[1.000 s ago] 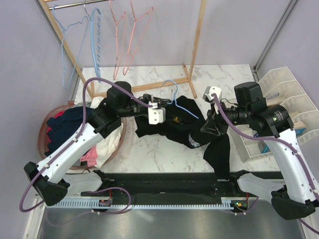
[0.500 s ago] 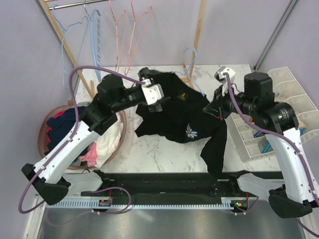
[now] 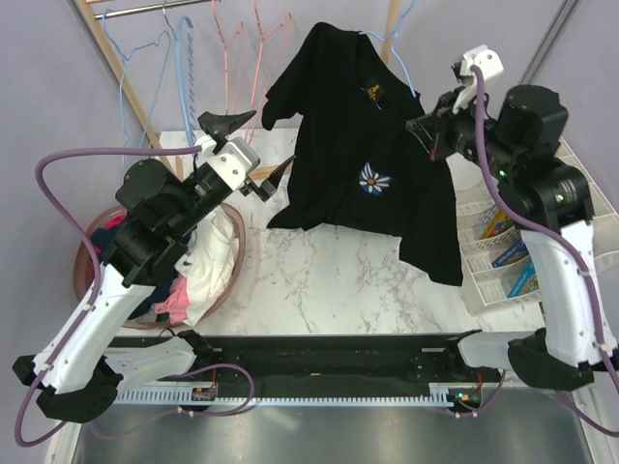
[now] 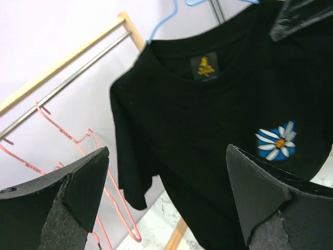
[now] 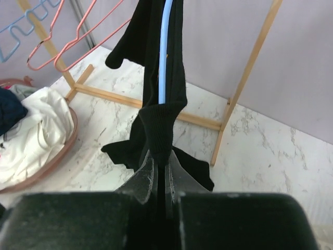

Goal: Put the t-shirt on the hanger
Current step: Place the hanger at the clothesline.

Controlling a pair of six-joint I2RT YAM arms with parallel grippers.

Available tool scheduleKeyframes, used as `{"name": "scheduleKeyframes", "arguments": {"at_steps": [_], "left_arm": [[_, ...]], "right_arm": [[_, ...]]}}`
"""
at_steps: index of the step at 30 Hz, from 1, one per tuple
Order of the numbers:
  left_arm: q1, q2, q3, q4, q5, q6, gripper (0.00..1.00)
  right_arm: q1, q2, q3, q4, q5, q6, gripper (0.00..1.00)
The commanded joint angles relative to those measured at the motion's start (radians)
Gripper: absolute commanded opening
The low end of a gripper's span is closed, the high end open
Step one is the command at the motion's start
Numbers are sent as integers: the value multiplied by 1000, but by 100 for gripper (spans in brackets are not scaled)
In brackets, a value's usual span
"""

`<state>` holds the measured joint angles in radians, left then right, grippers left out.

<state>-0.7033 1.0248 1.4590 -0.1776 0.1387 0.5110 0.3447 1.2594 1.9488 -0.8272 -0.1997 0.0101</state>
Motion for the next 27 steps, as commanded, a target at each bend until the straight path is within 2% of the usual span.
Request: {"name": "scheduleKeyframes", "arguments": {"at_steps": [1, 5, 11, 18, 24, 27], "left_arm": [[2, -20, -58, 17, -48, -42, 99], [2, -51, -104, 7, -62, -65, 99], [2, -101, -169, -16, -47, -100, 99], [1, -144, -222, -22, -48, -92, 99], [2, -155, -249, -3, -42, -78, 99], [2, -154, -259, 4, -40, -74, 99]], "right_arm": [[-1, 95, 29, 198, 29, 33, 0], [-1, 158, 12, 264, 62, 53, 0], [-3, 236, -25, 476, 111, 59, 0], [-35, 251, -132, 767, 92, 86, 0], [-49, 278, -215, 933, 62, 102, 0], [-50, 297, -222, 964, 65, 103, 0]]}}
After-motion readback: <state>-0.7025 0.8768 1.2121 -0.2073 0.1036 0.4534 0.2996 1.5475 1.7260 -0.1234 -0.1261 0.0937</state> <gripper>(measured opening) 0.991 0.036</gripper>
